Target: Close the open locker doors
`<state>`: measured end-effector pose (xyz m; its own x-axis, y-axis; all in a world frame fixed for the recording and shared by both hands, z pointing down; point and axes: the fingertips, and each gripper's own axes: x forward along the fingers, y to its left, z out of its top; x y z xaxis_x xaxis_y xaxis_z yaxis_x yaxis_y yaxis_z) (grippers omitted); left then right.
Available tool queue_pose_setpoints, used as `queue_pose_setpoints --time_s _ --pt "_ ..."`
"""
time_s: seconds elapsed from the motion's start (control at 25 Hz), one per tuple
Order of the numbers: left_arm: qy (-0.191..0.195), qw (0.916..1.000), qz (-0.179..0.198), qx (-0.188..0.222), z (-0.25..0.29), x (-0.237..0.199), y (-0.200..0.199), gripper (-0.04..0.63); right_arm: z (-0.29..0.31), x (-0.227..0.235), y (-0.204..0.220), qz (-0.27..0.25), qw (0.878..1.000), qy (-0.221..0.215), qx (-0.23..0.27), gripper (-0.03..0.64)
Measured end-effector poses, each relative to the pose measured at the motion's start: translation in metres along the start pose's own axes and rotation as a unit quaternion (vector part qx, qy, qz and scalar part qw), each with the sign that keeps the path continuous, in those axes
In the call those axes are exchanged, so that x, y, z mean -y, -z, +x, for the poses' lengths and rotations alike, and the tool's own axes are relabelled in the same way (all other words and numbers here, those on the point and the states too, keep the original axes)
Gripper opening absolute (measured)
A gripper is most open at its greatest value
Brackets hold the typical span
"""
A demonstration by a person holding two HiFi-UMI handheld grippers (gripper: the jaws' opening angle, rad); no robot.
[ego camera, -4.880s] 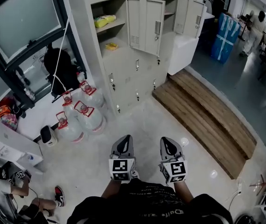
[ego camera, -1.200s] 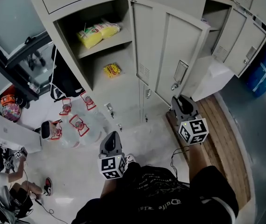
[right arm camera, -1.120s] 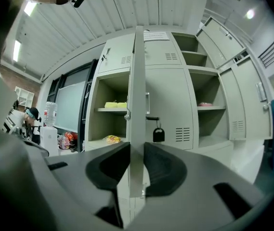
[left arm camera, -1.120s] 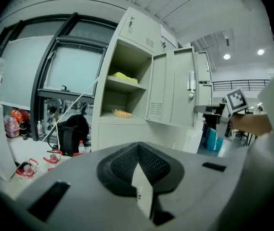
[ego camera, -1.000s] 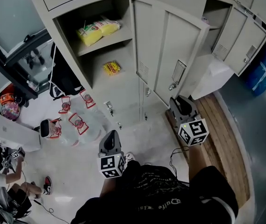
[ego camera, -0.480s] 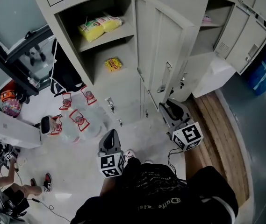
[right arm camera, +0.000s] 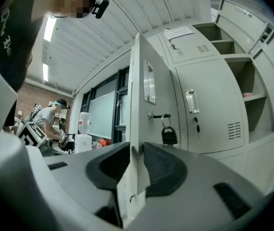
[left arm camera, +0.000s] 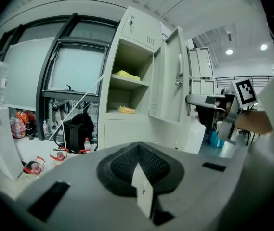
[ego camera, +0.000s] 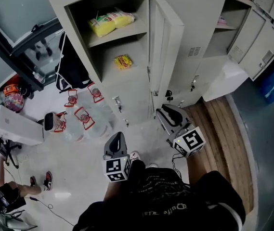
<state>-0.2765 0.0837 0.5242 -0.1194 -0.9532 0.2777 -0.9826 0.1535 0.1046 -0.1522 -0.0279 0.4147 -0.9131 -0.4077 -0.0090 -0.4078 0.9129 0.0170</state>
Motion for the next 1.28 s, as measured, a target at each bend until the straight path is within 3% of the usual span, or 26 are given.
queue_pose_setpoints --time_s 0.12,0.24,0.64,1.0,1.28 --pt "-0.008 1.0 0.001 0.002 -0.001 -0.006 0.0 0.008 0.011 -0.01 -0.001 0.005 1.0 -0.02 0.005 0.089" --pt "-0.019 0.9998 -0.001 0.008 -0.003 -0.014 -0.002 0.008 0.02 -0.018 0.002 0.004 1.0 -0.022 -0.004 0.061" --pt "-0.029 0.9994 -0.006 0.017 0.002 -0.034 -0.005 0.007 0.06 -0.046 0.008 0.002 1.0 -0.016 0.011 0.058" --pt "-0.05 0.9981 -0.022 0.028 0.007 -0.065 -0.009 0.008 0.106 -0.063 0.01 0.014 0.999 -0.038 0.013 0.055" --pt "-0.063 0.9971 -0.026 0.035 0.016 -0.088 -0.016 0.008 0.147 -0.072 0.011 -0.007 0.999 -0.052 0.011 0.055"
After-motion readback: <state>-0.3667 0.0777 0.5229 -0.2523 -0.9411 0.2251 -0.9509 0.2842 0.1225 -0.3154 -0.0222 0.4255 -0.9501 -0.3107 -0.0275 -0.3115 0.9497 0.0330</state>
